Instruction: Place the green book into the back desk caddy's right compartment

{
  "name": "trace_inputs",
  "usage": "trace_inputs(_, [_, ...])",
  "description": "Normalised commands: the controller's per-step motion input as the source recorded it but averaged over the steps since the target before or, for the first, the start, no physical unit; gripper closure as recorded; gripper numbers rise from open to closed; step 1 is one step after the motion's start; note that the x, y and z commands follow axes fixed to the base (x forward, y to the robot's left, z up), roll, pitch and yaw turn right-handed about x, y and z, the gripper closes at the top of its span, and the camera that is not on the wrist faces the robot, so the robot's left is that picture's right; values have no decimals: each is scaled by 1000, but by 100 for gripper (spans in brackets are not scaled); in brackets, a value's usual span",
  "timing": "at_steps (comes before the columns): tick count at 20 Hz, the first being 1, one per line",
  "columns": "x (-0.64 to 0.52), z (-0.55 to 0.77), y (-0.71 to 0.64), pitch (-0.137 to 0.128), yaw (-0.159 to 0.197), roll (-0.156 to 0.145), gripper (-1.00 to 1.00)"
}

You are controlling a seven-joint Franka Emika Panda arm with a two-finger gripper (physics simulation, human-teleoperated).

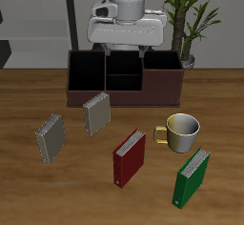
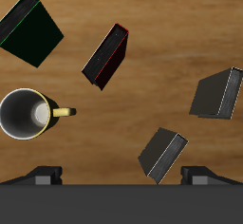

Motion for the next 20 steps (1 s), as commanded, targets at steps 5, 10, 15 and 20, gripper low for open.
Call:
trace_inputs(5, [281, 105, 57, 2, -29, -14, -100])
trace_inputs(10, [190, 115, 355, 0, -37, 40, -100])
trace_inputs(15, [53, 102, 596, -17, -5, 54, -100])
trace_inputs(20, [15, 82, 573, -15, -1, 60, -100])
